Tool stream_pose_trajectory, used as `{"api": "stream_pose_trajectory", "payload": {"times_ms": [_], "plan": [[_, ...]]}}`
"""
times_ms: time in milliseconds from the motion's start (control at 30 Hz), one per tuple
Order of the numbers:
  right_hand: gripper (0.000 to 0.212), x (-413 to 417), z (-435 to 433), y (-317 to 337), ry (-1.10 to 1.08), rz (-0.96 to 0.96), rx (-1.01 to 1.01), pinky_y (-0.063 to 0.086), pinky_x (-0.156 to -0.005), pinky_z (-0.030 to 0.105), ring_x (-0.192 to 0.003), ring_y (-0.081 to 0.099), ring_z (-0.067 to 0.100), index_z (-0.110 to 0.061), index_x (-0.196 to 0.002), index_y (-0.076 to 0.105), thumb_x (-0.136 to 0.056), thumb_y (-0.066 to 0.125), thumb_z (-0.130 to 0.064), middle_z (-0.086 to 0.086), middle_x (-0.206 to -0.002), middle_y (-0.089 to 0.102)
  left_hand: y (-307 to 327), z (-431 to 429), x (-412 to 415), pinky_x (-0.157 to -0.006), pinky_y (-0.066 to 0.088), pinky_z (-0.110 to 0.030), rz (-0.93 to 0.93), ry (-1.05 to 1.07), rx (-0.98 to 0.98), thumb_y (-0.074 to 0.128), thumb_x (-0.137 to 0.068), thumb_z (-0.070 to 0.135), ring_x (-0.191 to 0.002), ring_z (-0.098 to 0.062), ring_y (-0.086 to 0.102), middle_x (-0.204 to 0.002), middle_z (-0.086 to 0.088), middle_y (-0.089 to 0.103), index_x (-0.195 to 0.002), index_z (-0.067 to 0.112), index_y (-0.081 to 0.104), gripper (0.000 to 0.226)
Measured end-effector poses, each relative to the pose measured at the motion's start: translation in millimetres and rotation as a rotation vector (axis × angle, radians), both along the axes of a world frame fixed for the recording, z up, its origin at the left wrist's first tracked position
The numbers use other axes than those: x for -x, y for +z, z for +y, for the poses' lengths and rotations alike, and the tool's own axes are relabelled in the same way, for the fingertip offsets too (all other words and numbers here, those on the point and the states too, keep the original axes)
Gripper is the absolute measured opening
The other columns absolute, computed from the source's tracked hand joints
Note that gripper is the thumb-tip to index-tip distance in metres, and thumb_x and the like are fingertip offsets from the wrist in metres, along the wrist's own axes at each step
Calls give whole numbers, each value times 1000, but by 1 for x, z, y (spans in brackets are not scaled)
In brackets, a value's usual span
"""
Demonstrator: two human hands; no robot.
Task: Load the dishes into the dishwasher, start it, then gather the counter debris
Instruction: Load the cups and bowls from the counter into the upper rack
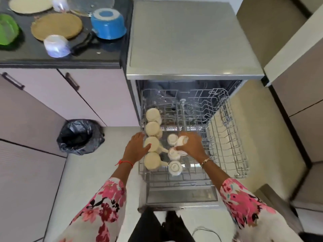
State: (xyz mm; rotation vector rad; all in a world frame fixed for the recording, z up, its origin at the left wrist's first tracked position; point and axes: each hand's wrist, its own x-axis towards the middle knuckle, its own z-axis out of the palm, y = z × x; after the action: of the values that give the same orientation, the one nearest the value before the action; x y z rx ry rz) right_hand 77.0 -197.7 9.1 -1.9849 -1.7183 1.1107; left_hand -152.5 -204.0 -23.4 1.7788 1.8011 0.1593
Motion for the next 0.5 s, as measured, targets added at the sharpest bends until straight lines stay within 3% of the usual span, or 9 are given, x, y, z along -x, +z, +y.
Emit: {"api": "stream_pose_trajectory", "payload": {"times_ms": [100, 233, 367, 500], "plan": [[55, -22, 14, -15, -57, 21, -3, 38, -81, 19, -98, 55, 21, -3, -108, 65, -58, 87, -11, 15, -109, 63, -15, 8, -14, -109, 26, -37, 9, 39, 38, 56, -90, 23, -136, -30, 27, -147, -17, 30, -137, 0, 34, 57], [52, -29, 37, -37, -83, 50, 28, 26, -72, 14, -100, 45, 15, -8, -110, 62, -63, 84, -12, 7, -106, 55, -37, 23, -22, -111, 23, -39, 29, 84, 23, 57, -88, 16, -139, -31, 20, -150, -19, 23, -141, -3, 25, 64], [57, -19, 66, -65, -76, 65, 17, 31, -81, 22, -113, 43, 26, -13, -114, 60, -63, 84, -18, 14, -118, 52, -60, 36, -19, -113, 21, -38, 43, 124, -28, 56, -85, 5, -140, -32, 16, -150, -21, 21, -141, -4, 22, 67], [64, -4, 98, -84, -36, 40, -10, 40, -96, 37, -118, 39, 31, -15, -122, 57, -65, 83, -21, 16, -122, 48, -79, 49, -14, -112, 24, -38, -13, 265, 23, 43, -86, -7, -143, -27, 7, -154, -15, 10, -146, 0, 10, 69]]}}
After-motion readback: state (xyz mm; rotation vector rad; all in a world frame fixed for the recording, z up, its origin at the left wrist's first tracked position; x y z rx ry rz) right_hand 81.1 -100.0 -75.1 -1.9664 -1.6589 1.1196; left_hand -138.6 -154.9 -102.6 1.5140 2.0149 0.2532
